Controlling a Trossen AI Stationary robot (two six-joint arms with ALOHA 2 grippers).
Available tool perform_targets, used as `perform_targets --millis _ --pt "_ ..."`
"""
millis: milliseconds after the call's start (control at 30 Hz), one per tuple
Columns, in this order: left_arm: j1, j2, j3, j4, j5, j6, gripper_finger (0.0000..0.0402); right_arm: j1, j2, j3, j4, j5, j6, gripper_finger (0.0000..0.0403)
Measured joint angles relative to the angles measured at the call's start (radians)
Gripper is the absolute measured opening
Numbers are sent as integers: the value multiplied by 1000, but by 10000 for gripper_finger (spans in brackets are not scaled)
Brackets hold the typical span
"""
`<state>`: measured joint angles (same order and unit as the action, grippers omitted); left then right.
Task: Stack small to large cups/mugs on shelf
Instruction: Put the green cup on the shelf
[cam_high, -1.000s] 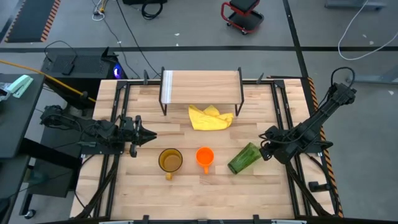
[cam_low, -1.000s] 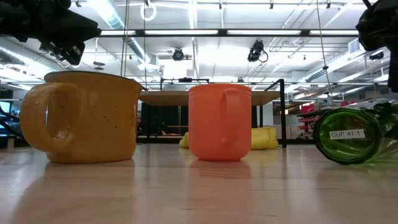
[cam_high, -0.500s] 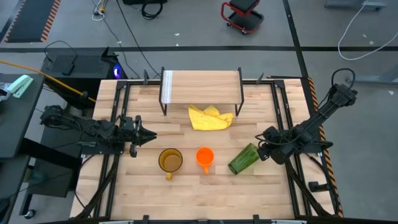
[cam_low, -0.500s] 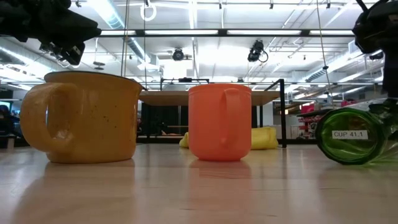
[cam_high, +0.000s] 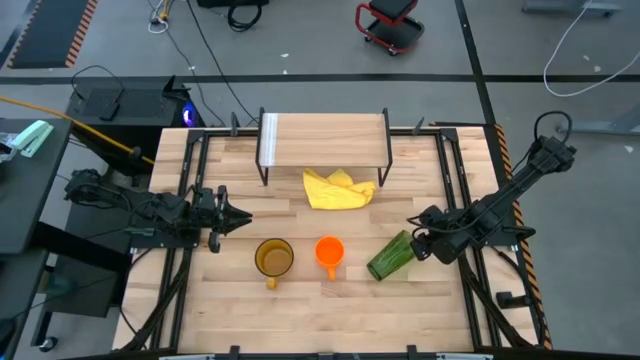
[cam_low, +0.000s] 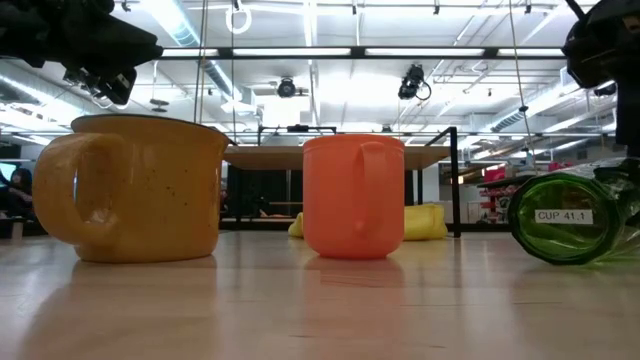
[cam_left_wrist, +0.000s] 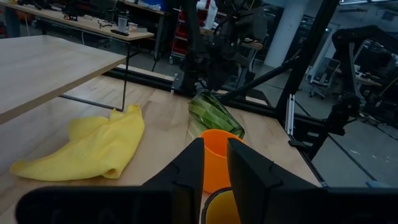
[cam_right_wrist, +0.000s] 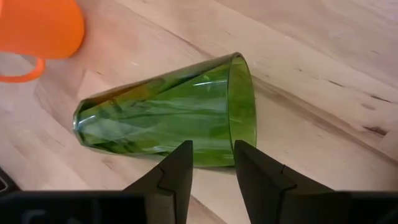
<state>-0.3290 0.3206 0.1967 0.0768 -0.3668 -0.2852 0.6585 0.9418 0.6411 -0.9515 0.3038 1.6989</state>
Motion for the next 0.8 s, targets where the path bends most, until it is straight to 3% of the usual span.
perform_targets --millis 300,433,667,800 --pt "0 1 0 4 0 -57 74 -53 57 -50 12 -67 -27 126" --pt "0 27 0 84 12 -71 77 -77 52 -68 66 -70 -69 126" --pt "0 179 0 336 185 -73 76 -92 52 -67 125 -70 -108 126" --pt "0 295 0 439 195 -97 71 -91 52 -67 145 -70 -136 126"
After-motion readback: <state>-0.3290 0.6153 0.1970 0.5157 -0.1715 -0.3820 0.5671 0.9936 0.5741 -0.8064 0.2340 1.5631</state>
